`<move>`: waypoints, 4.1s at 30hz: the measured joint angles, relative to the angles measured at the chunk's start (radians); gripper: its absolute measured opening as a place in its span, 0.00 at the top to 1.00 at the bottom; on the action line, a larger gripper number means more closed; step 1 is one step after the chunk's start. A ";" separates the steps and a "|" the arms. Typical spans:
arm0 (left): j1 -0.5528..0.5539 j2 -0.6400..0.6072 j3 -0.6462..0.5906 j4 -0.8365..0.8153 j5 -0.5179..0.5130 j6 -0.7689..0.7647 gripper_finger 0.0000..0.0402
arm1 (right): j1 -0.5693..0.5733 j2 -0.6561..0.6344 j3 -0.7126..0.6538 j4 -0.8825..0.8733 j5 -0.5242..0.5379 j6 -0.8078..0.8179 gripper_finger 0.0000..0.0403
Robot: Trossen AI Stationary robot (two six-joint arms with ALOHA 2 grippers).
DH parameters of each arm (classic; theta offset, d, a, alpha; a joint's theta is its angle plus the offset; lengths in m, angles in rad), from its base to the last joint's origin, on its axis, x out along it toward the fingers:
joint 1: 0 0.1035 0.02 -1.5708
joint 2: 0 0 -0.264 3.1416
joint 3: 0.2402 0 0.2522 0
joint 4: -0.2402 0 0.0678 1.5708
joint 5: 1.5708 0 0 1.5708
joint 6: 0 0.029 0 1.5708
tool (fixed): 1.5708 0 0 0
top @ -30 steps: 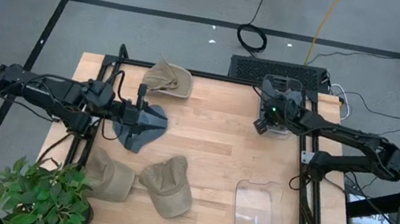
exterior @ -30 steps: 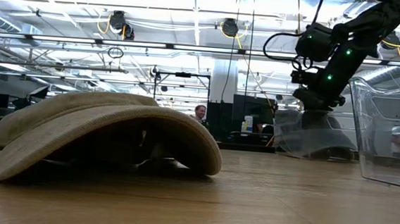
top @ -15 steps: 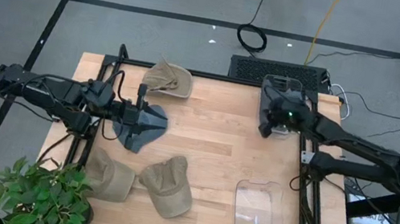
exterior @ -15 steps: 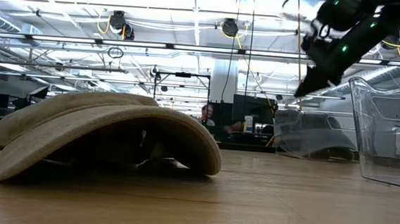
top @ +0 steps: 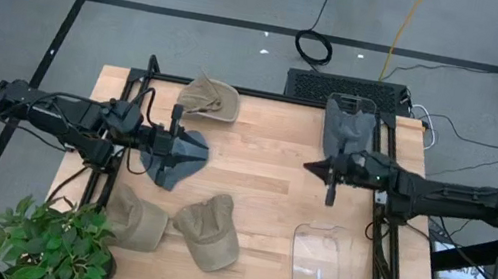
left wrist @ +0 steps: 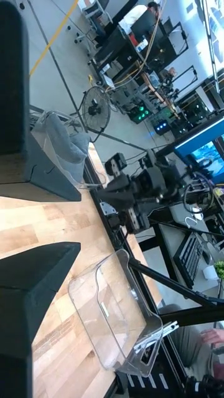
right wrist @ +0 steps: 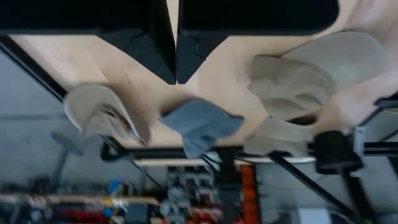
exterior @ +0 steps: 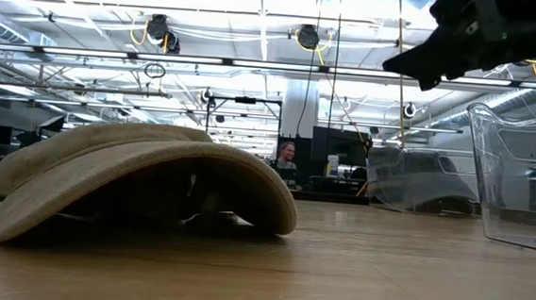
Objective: Pick & Place hat
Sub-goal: Put the blue cap into the top transparent bin
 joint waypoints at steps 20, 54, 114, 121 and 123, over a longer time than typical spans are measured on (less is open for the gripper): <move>0.000 0.000 0.000 0.090 0.001 -0.037 0.69 | 0.047 -0.001 -0.292 0.593 -0.001 -0.023 1.00; 0.000 0.000 0.000 -0.032 -0.003 -0.207 0.69 | 0.012 -0.143 -0.067 0.029 0.101 -0.198 1.00; 0.166 0.320 -0.279 -0.957 -0.017 -1.070 0.41 | 0.012 -0.122 -0.067 0.013 0.416 -0.232 1.00; 0.166 0.319 -0.334 -0.866 -0.074 -1.069 0.41 | 0.012 -0.122 -0.067 0.013 0.415 -0.232 1.00; 0.166 0.320 -0.343 -0.827 -0.098 -1.065 0.41 | 0.012 -0.122 -0.067 0.013 0.415 -0.232 1.00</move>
